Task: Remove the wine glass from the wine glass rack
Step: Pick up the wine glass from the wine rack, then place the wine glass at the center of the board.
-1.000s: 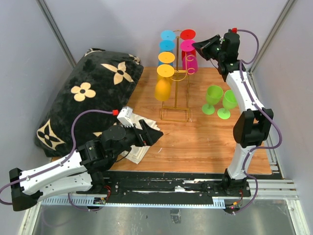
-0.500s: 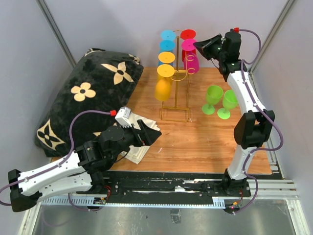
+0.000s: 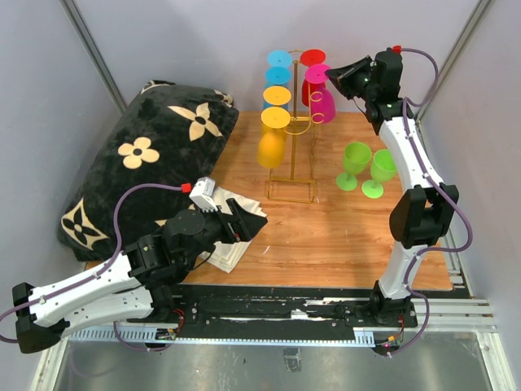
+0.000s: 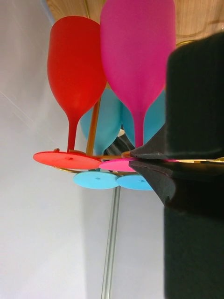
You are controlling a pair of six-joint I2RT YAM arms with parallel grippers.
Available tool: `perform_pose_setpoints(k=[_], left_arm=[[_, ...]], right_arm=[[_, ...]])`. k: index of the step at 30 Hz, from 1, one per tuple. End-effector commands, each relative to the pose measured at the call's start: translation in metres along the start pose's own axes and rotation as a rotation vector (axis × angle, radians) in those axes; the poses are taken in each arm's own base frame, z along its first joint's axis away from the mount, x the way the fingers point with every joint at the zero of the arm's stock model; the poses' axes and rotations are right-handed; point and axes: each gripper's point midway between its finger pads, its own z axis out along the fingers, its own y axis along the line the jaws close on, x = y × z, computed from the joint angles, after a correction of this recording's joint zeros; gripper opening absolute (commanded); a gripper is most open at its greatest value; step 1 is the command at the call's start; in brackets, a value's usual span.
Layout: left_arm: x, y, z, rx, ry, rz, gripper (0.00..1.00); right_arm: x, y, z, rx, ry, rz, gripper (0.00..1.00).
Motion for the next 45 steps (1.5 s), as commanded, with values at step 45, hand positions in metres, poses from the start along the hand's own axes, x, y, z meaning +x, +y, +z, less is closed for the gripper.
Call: perform_pose_setpoints(k=[45], left_arm=[[0.004, -0.006, 0.004, 0.026, 0.004, -0.046, 1.0]], right_arm=[[-0.012, 0.034, -0.236, 0.06, -0.218, -0.757, 0.01]])
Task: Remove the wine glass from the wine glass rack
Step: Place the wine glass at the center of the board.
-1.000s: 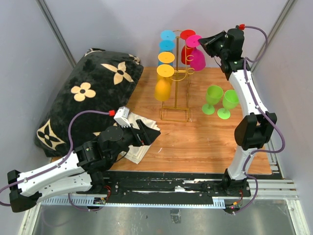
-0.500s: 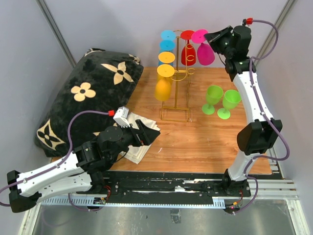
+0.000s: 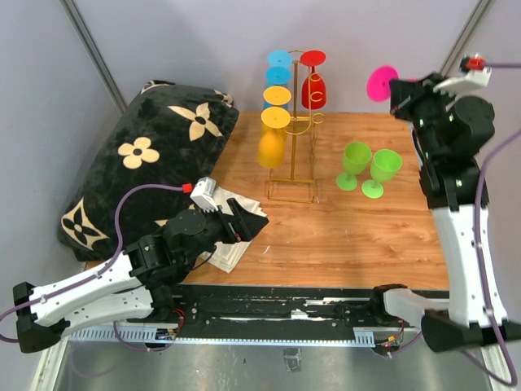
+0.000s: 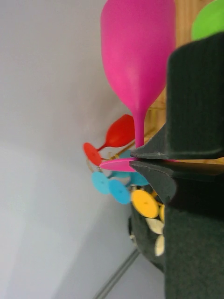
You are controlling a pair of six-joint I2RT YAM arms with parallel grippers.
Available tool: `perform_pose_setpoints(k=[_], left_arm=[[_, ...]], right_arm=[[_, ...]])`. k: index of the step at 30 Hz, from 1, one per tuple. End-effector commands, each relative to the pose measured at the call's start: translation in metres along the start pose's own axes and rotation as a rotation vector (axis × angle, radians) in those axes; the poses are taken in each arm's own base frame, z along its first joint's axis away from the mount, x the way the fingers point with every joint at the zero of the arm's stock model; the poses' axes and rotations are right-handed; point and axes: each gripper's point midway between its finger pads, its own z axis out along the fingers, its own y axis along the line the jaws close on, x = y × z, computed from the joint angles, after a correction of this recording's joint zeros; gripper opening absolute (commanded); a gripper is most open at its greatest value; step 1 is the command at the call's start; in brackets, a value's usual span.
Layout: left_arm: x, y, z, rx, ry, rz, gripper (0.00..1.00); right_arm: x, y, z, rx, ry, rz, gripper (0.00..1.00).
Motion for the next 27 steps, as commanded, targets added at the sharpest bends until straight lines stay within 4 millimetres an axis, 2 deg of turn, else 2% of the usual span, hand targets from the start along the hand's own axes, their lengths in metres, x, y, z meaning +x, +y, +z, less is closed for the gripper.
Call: perform_pose_setpoints(k=[1, 3, 6, 10, 14, 17, 20, 24, 27], left_arm=[[0.004, -0.003, 0.004, 0.02, 0.005, -0.024, 1.0], [0.007, -0.002, 0.004, 0.02, 0.018, -0.032, 1.0], [0.007, 0.001, 0.003, 0.014, 0.006, -0.051, 1.0], [0.001, 0.003, 0.001, 0.021, -0.034, -0.081, 1.0], [-0.001, -0.004, -0.002, 0.064, -0.04, -0.089, 1.0], [0.001, -0.003, -0.003, 0.068, -0.033, -0.093, 1.0], [0.003, -0.006, -0.002, 0.098, -0.037, -0.125, 1.0], [0.0, -0.028, -0.002, 0.24, -0.067, -0.185, 1.0], [0.001, -0.04, -0.005, 0.317, -0.065, -0.187, 1.0]], right_arm=[[0.082, -0.016, -0.048, -0.026, 0.256, -0.017, 0.01], [0.102, -0.006, -0.075, -0.091, 0.309, 0.047, 0.01], [0.124, -0.003, -0.111, -0.121, 0.39, 0.09, 0.01], [0.147, 0.011, -0.144, -0.249, 0.499, 0.082, 0.01], [0.191, 0.019, -0.163, -0.341, 0.697, 0.163, 0.01], [0.219, 0.032, -0.176, -0.442, 0.836, 0.273, 0.01], [0.238, 0.043, -0.181, -0.504, 0.899, 0.316, 0.01], [0.261, 0.053, -0.184, -0.528, 0.949, 0.328, 0.01], [0.264, 0.073, -0.191, -0.625, 0.987, 0.363, 0.01]])
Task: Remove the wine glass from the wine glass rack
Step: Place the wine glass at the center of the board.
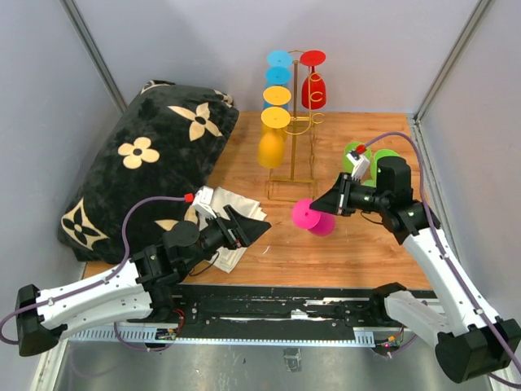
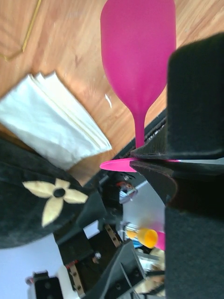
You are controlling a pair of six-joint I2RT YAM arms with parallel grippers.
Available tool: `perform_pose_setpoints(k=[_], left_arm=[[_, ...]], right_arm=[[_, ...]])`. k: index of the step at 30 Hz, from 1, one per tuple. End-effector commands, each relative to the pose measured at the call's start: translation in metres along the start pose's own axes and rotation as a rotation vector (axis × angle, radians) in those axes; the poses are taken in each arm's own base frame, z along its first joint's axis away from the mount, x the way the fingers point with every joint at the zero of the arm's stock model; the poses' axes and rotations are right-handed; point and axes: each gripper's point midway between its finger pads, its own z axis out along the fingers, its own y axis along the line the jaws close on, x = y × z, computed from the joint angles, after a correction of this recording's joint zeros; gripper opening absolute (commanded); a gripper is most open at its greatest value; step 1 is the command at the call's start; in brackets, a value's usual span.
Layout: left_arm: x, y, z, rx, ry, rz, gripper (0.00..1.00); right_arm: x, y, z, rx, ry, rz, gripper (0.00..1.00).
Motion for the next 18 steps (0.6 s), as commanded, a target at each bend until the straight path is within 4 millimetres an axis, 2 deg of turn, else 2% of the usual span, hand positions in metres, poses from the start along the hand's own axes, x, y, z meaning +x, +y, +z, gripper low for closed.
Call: perform_pose_setpoints(k=[1, 3, 6, 10, 18], left_arm=[[-0.009, -0.042, -0.003, 0.196, -0.03, -0.046, 1.0], [-0.007, -0.046, -0.002, 0.214, -0.016, -0.045, 1.0], [-0.004, -0.052, -0.002, 0.248, -0.001, -0.038, 0.99], [0.0, -0.058, 0.001, 0.272, 0.017, -0.036, 0.95], [0.007, -0.064, 0.009, 0.285, 0.056, -0.017, 0.75]], right_arm=[[-0.001, 0.048, 0.006, -0.228, 0.027, -0.058, 0.01], [-0.002, 0.06, 0.008, -0.302, 0.03, -0.058, 0.01], [-0.004, 0.067, 0.011, -0.342, 0.032, -0.074, 0.01], [-0.002, 0.079, 0.012, -0.398, 0.051, -0.114, 0.01], [0.009, 0.097, 0.01, -0.468, 0.086, -0.185, 0.02]])
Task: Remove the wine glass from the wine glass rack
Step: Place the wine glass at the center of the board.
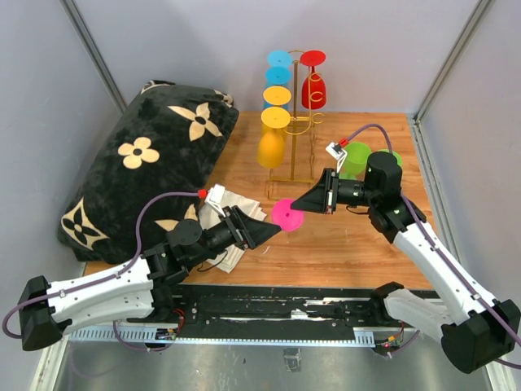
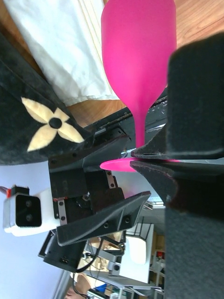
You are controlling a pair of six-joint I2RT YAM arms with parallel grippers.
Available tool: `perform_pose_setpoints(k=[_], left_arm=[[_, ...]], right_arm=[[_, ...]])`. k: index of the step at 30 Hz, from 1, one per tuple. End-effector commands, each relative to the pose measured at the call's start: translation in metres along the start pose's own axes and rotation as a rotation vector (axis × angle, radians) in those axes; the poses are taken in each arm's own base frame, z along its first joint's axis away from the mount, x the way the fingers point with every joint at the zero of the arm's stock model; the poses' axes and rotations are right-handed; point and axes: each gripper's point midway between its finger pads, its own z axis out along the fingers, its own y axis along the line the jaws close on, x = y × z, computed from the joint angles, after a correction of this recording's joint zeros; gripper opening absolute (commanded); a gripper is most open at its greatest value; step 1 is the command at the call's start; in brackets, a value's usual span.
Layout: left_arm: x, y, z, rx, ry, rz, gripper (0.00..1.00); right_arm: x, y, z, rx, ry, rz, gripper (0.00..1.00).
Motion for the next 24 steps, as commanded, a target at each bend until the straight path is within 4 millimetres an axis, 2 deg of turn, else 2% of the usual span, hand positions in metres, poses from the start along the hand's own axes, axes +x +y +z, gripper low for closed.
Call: perform_pose_setpoints(k=[1, 4, 8, 12, 24], left_arm=[[-0.0044, -0.0228, 0.0057, 0.072, 0.004, 0.015, 0.72], [-0.0021, -0.0234, 0.0082, 0.076, 0.016, 0.016, 0.6], [0.0003, -0.0243, 0.0093, 0.082, 0.028, 0.017, 0.38], [0.0027, -0.0228, 0.0092, 0.079, 0.039, 0.021, 0.23], [0.0034, -0.0217, 0.0079, 0.076, 0.041, 0.02, 0.01]], right_arm=[[0.0049, 0.0261, 0.0037, -0.096, 0.03, -0.097, 0.02], [0.0081, 0.0315, 0.0057, -0.114, 0.043, -0.116, 0.03], [0.0108, 0.0329, 0.0079, -0.116, 0.053, -0.116, 0.03], [0.0119, 0.032, 0.0084, -0.108, 0.054, -0.117, 0.04], [0.0129, 0.0315, 0.0092, -0.087, 0.06, -0.119, 0.07]])
